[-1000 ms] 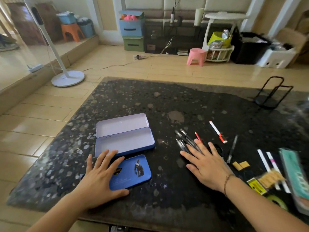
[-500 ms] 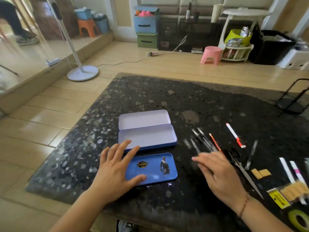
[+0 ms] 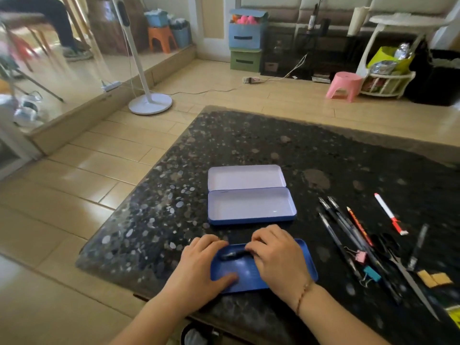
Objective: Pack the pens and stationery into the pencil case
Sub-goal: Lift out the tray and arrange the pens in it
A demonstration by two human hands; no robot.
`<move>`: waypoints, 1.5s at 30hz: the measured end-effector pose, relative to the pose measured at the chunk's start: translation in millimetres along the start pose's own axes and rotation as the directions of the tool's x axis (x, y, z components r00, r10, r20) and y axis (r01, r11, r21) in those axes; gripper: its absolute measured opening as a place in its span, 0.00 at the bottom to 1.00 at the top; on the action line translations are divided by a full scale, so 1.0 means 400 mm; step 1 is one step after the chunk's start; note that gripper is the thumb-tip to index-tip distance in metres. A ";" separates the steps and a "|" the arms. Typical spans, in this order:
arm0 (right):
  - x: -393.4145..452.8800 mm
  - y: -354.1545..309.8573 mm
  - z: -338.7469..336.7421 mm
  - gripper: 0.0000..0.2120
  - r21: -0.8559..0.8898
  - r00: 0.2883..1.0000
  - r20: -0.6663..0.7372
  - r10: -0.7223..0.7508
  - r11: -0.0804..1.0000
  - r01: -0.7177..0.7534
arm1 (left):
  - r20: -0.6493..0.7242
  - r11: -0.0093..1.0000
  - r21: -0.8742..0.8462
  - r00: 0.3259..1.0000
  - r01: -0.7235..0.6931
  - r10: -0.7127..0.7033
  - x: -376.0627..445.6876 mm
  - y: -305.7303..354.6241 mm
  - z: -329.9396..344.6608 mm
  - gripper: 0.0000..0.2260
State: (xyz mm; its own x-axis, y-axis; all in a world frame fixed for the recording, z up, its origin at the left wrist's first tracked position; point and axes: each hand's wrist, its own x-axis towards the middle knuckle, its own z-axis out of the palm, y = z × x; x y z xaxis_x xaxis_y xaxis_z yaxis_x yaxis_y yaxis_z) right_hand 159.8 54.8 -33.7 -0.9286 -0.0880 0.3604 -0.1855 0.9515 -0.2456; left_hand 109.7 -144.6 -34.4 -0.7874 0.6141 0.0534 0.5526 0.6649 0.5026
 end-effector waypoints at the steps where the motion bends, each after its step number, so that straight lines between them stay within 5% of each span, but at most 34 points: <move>1: 0.008 -0.010 -0.003 0.06 -0.031 0.999 0.008 0.032 0.999 -0.031 | -0.042 1.000 -0.020 0.999 -0.010 0.009 0.004 0.003 0.006 0.26; 7: -0.039 0.035 -0.055 0.13 -0.035 0.970 -0.127 0.206 0.977 -0.212 | -0.218 0.988 -0.151 0.976 -0.026 -0.008 0.025 -0.010 0.009 0.06; 10: -0.105 0.154 -0.131 0.11 -0.148 0.828 -0.267 0.493 0.828 -0.541 | -0.217 0.989 -0.143 0.976 -0.046 0.014 0.029 -0.021 0.009 0.06; 12: -0.130 0.207 -0.168 0.14 -0.287 0.705 -0.189 0.684 0.648 -0.706 | -0.189 0.989 -0.137 0.981 -0.061 0.034 0.029 -0.021 0.008 0.09; 14: -0.132 0.225 -0.182 0.16 -0.416 0.654 -0.071 0.753 0.573 -0.706 | -0.167 0.989 -0.133 0.985 -0.057 0.034 0.030 -0.020 0.004 0.11; 18: -0.127 0.221 -0.178 0.12 -0.492 0.743 -0.002 0.669 0.646 -0.583 | -0.155 0.990 -0.128 0.987 -0.053 0.032 0.030 -0.016 0.000 0.06; 21: -0.133 0.203 -0.168 0.08 -0.292 0.814 -0.146 0.562 0.762 -0.578 | -0.180 0.990 -0.134 0.983 -0.054 0.029 0.031 -0.016 0.000 0.05; 23: -0.137 0.177 -0.162 0.09 -0.106 0.894 -0.217 0.392 0.901 -0.421 | -0.203 0.990 -0.133 0.979 -0.039 0.011 0.031 -0.018 -0.001 0.05; 25: -0.130 0.131 -0.148 0.10 -0.038 0.976 -0.138 0.168 0.984 -0.174 | -0.194 0.990 -0.131 0.981 -0.044 0.018 0.032 -0.019 -0.001 0.03; 29: -0.096 0.069 -0.080 0.08 -0.146 0.996 0.036 -0.083 0.985 0.087 | -0.180 0.989 -0.139 0.984 -0.041 0.016 0.032 -0.025 0.001 0.03; 34: -0.022 0.031 -0.032 0.07 -0.169 0.990 0.107 -0.097 0.979 0.114 | -0.161 0.976 -0.206 0.986 -0.068 0.034 0.027 -0.025 -0.007 0.04; 39: 0.004 0.010 -0.021 0.15 -0.143 0.992 0.004 0.128 0.982 -0.126 | -0.104 0.988 -0.130 0.992 -0.085 0.072 0.025 -0.019 -0.008 0.10; 45: -0.072 0.086 -0.069 0.13 -0.029 0.940 -0.162 0.299 0.951 -0.307 | -0.126 0.992 -0.106 0.990 -0.073 0.059 0.026 -0.017 -0.003 0.10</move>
State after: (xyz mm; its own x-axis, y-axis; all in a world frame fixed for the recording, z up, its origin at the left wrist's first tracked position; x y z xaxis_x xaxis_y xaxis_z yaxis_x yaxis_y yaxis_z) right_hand 188.9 98.1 -27.8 -0.8766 0.2491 0.4117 0.1179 0.9406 -0.3183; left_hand 97.3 -143.1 -36.3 -0.7814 0.5941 0.1910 0.5762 0.5694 0.5862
